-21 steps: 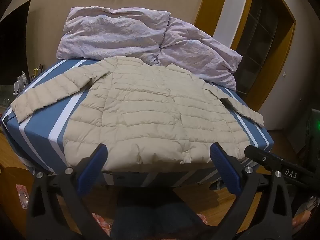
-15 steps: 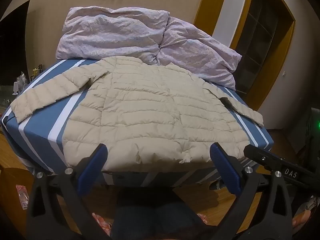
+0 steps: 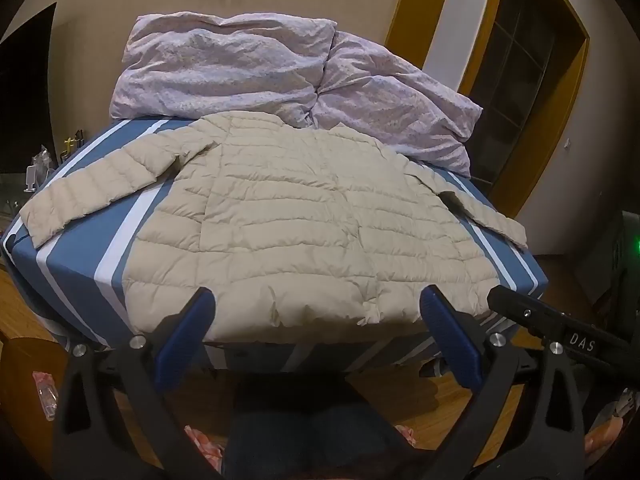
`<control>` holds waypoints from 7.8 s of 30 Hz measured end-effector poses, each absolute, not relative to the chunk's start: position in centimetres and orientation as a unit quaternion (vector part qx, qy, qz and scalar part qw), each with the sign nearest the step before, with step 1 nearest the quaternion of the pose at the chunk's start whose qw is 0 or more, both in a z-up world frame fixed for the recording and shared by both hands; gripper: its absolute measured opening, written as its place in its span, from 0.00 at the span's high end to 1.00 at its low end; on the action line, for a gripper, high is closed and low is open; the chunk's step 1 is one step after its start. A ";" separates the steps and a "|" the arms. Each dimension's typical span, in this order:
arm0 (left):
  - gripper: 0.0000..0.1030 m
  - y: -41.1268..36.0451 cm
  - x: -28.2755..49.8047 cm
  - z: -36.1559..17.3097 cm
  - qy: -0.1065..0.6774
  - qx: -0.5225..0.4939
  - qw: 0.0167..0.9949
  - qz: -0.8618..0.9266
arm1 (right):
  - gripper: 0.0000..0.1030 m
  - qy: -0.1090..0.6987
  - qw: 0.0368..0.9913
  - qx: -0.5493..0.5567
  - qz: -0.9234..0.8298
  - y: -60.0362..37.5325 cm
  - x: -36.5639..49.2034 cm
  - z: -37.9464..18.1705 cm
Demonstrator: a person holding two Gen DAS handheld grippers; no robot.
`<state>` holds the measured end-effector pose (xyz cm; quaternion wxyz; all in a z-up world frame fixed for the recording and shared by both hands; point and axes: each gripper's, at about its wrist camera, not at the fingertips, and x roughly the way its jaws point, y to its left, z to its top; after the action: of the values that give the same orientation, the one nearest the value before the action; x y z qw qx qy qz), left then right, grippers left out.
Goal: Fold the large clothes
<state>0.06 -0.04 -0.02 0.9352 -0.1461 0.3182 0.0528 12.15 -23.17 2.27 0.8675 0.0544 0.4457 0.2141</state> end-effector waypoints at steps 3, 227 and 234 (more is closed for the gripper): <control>0.02 -0.1 0.1 0.0 0.318 -0.145 0.935 0.053 | 0.01 0.446 0.868 0.054 0.214 -23.2 12.2 2.3; 0.02 34.2 5.3 -5.8 0.366 -0.214 0.813 0.399 | 0.01 0.502 0.844 -0.097 0.161 -0.2 41.9 -11.5; 0.14 36.7 3.5 -7.6 0.359 -0.283 0.796 0.397 | 0.01 0.499 0.845 -0.097 0.166 -0.2 41.9 -11.4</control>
<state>3.55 36.73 -7.64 0.7957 -0.2826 0.3593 0.3973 41.92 -0.25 -11.45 0.8452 -0.0965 0.4986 0.1664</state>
